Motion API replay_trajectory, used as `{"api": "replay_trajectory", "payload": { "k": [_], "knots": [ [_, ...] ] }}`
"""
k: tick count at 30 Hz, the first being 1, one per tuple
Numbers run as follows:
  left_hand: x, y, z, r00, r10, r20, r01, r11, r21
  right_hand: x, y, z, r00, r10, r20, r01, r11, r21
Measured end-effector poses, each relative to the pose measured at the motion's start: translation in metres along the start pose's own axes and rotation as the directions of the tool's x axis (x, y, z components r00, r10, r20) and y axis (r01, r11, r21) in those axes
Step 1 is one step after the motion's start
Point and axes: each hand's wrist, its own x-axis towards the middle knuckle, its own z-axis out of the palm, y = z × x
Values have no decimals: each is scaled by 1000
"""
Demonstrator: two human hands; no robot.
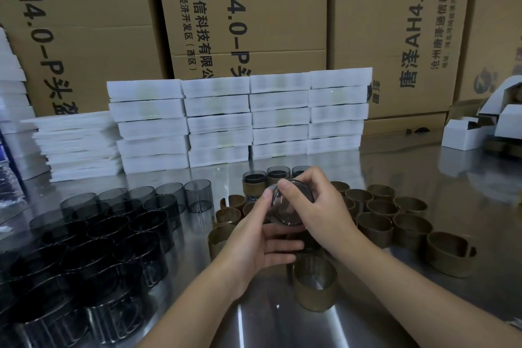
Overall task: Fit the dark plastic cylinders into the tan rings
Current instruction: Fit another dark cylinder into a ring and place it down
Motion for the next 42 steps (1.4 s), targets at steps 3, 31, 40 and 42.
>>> {"api": "replay_trajectory", "payload": {
  "k": [3,31,40,42],
  "knots": [
    [0,0,1,998,22,-56,-23,1000,-20,1,-1,-1,1000,-13,-25,13,1000,-13],
    [1,2,-3,859,162,-485,-271,948,-164,6,2,-14,960,-17,279,225,637,-737],
    [-1,7,-3,790,196,-580,-333,933,-138,5,-3,-14,891,140,433,280,580,-765],
    [-1,8,-3,781,198,-593,-341,930,-138,4,-4,-15,934,-17,358,284,642,-712]
  ]
}}
